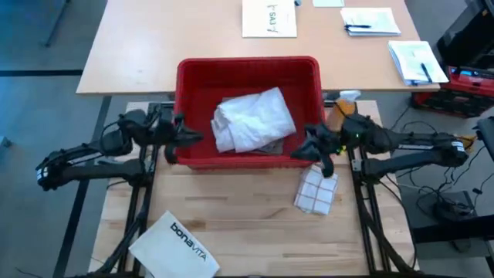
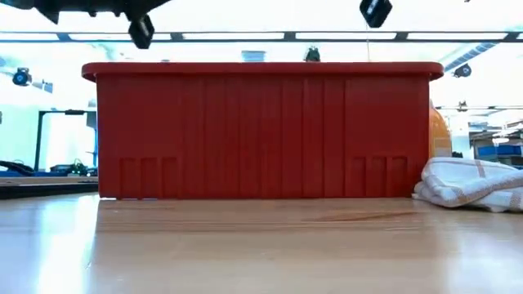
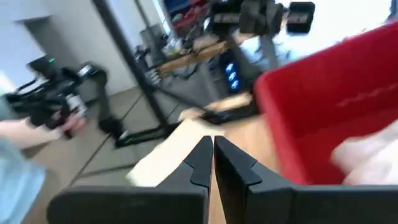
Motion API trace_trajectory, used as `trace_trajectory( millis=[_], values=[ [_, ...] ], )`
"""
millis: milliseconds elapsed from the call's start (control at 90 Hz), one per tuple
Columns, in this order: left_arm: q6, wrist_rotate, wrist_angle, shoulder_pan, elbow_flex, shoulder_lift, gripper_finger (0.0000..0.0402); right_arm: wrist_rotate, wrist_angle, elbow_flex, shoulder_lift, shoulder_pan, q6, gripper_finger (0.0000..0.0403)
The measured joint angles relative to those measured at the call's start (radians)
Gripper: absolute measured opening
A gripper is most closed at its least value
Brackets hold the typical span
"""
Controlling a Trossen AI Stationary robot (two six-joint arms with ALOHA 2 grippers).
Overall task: Fold laundry
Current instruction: Return to Home Position
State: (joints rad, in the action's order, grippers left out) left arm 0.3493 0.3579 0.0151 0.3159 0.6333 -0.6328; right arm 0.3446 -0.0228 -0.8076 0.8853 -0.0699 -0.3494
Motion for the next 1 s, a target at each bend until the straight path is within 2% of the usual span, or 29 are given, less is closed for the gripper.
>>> trace_trajectory(
  millis=[67,178,278,411,522,667,722,778,822,922,1000],
  values=[
    [-0.031,0.031,-0.009,-0.065,-0.035,0.026,0.0000,0.003,-0.019,0.023,-0.002,0.056,-0.018,0.0000],
    [-0.070,0.021,-0.034,-0.148,-0.078,0.053,0.0000,0.003,-0.026,0.036,-0.012,0.137,-0.017,0.0000],
    [-0.078,-0.008,-0.015,-0.179,-0.105,0.060,0.0000,0.003,-0.030,0.036,-0.005,0.171,-0.051,0.0000],
    [-0.058,0.024,0.010,-0.216,-0.112,0.042,0.0000,0.003,-0.035,0.036,0.003,0.197,-0.074,0.0000],
    [-0.085,0.047,0.041,-0.253,-0.114,0.036,0.0000,0.013,-0.019,0.036,0.008,0.221,-0.173,0.0000],
    [-0.274,0.090,0.113,-0.310,-0.114,0.035,0.0000,0.096,0.016,0.036,-0.006,0.277,0.039,0.0000],
    [-0.333,0.090,0.120,-0.330,-0.122,0.032,0.0000,0.035,0.047,0.036,-0.008,0.278,0.046,0.0000],
    [-0.334,0.074,0.142,-0.340,-0.143,0.025,0.0000,-0.073,0.072,0.036,-0.002,0.275,0.012,0.0000],
    [-0.311,0.071,0.170,-0.347,-0.168,0.017,0.0000,-0.101,0.075,0.037,0.008,0.283,0.009,0.0000],
    [-0.252,0.070,0.235,-0.367,-0.239,0.006,0.0000,-0.020,0.081,0.064,0.016,0.323,0.113,0.0000],
    [-0.234,0.069,0.350,-0.383,-0.293,0.002,0.0000,0.062,0.177,0.110,0.009,0.342,0.165,0.0000]
  ],
)
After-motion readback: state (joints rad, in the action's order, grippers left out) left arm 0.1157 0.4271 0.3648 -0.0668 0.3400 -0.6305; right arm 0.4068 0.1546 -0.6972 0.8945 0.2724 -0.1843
